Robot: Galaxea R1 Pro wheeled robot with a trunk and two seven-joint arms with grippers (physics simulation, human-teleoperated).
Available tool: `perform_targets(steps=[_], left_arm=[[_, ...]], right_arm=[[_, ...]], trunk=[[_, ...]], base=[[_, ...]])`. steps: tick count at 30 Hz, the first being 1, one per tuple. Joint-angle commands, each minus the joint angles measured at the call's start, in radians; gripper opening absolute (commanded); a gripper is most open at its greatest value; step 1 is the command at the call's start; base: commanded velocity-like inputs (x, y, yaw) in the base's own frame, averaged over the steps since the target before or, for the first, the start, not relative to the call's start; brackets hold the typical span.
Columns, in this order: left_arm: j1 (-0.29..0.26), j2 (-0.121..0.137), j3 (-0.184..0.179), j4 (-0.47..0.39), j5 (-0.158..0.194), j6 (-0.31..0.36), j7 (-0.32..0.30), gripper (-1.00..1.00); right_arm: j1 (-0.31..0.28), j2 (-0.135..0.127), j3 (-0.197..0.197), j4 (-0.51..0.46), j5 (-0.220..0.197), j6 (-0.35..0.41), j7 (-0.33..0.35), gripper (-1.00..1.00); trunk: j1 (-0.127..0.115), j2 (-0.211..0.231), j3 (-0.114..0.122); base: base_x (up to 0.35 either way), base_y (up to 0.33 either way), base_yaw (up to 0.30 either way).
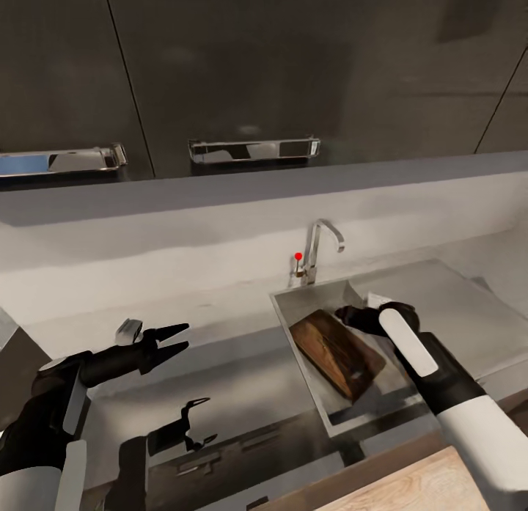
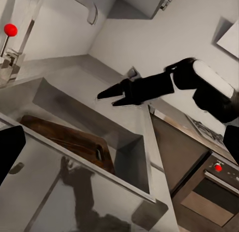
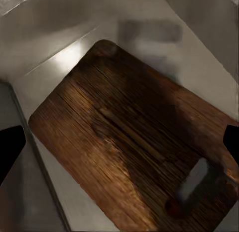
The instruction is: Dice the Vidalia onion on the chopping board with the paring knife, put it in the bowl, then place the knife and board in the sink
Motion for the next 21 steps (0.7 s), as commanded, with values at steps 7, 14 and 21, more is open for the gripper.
perform_targets(steps=[7, 14, 21], left_arm=[[-0.001, 0.0, 0.001, 0.0, 0.0, 0.01, -0.004, 1.0], [-0.001, 0.001, 0.001, 0.0, 0.0, 0.01, -0.004, 1.0], [-0.001, 0.001, 0.0, 0.0, 0.0, 0.01, -0.004, 1.0]], right_arm=[[-0.001, -0.211, 0.005, -0.002, 0.023, 0.004, 0.308, 1.0], [0.004, -0.318, 0.048, -0.002, 0.089, -0.001, 0.623, 1.0], [0.024, -0.363, 0.126, -0.002, 0.35, -0.166, 0.866, 1.0]], trunk=[[0.001, -0.002, -0.002], [0.001, -0.002, 0.002], [0.001, -0.002, 0.009]], base=[[0.0, 0.0, 0.0], [0.0, 0.0, 0.0], [0.0, 0.0, 0.0]])
